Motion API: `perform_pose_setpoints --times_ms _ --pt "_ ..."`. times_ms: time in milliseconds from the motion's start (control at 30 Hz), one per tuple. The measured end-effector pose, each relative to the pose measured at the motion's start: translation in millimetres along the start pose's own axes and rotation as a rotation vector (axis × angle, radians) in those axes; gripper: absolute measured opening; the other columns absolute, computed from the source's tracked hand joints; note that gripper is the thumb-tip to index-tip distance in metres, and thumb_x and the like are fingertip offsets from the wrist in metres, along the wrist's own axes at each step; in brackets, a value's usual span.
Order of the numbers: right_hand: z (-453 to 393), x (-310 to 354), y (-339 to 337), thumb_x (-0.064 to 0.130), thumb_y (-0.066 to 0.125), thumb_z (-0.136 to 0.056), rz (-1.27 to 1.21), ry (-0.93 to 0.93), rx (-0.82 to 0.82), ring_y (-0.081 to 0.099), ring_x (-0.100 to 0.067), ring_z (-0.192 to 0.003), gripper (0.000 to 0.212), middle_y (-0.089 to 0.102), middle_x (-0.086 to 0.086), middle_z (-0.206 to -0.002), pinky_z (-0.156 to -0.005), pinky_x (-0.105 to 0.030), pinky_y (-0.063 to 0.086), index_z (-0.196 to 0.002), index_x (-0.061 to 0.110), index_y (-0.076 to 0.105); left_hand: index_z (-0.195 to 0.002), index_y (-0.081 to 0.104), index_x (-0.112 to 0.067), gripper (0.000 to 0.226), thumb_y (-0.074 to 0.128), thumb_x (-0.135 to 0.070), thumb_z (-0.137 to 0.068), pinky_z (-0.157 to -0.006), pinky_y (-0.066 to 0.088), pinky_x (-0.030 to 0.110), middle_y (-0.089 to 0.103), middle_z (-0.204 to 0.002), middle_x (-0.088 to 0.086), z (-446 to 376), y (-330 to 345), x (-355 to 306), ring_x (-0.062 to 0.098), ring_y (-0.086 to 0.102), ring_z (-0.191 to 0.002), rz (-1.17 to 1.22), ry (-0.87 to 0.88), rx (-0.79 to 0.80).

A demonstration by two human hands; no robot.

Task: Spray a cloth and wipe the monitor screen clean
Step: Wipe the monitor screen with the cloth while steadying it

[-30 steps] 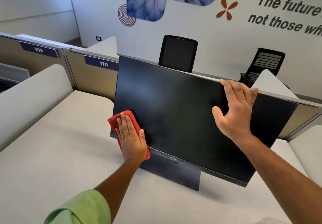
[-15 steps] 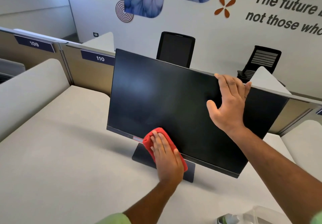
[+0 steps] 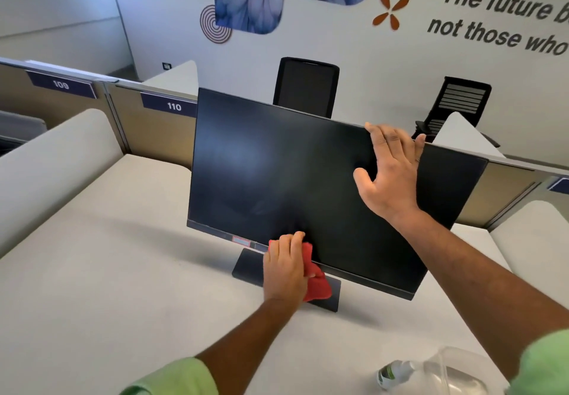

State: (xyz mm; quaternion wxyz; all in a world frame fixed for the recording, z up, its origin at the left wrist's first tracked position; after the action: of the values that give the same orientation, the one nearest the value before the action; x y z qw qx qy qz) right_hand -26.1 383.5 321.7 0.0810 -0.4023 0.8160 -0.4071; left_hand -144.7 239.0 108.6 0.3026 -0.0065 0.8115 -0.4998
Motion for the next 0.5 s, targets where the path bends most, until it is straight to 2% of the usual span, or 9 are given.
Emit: perform_pose_setpoints --times_ms 133,233,300,400,500 --pt "-1 0 -3 0.038 0.049 -0.089 0.02 0.016 0.069 0.026 -0.024 -0.157 0.076 0.042 0.0 -0.162 -0.134 -0.052 -0.008 -0.163 0.022 0.039 -0.13 0.055 -0.032 0.062 0.08 -0.056 -0.079 -0.088 0.045 0.03 0.063 -0.12 -0.008 -8 -13 12 0.018 0.054 -0.106 0.028 0.063 0.152" --pt "-1 4 -9 0.034 0.049 -0.093 0.039 0.022 0.127 0.015 -0.022 -0.163 0.076 0.032 0.001 -0.17 -0.133 -0.053 -0.009 -0.167 0.023 0.032 -0.103 0.066 -0.029 0.046 0.082 -0.059 -0.073 -0.075 0.043 0.028 0.066 -0.105 -0.008 -10 -41 10 0.018 0.056 -0.095 0.042 0.226 0.045" --pt "8 14 -17 0.027 0.056 -0.093 0.049 -0.007 0.079 0.012 -0.023 -0.165 0.076 0.029 0.001 -0.173 -0.134 -0.054 -0.006 -0.166 0.023 0.034 -0.092 0.066 -0.026 0.044 0.088 -0.055 -0.067 -0.069 0.038 0.028 0.064 -0.096 -0.007 -15 -67 8 0.016 0.052 -0.087 0.084 0.287 -0.069" --pt "42 43 -24 0.017 0.061 -0.085 -0.115 0.039 -0.121 0.034 -0.026 -0.158 0.066 0.046 -0.003 -0.162 -0.134 -0.054 0.013 -0.151 0.017 0.057 -0.092 0.062 -0.025 0.049 0.089 -0.055 -0.065 -0.068 0.037 0.028 0.059 -0.095 -0.008 -27 -107 6 0.012 0.043 -0.086 0.186 0.285 -0.141" --pt "99 71 -8 0.01 0.067 -0.088 -0.378 0.314 -0.216 0.055 -0.024 -0.136 0.038 0.061 -0.004 -0.139 -0.121 -0.047 0.041 -0.125 0.011 0.073 -0.095 0.053 -0.024 0.052 0.085 -0.057 -0.071 -0.067 0.04 0.02 0.052 -0.097 -0.008 -33 -145 10 0.011 0.041 -0.085 0.308 0.304 -0.239"
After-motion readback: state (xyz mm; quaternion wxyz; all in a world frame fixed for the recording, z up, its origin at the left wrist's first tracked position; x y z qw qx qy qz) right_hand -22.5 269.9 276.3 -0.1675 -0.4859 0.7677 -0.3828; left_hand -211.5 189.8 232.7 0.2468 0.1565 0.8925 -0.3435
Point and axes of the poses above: each hand's wrist, its own z-axis away from the middle knuckle, its own y-axis out of the palm, x = y × z, the point moved 5 cm from there along -z, towards the middle knuckle
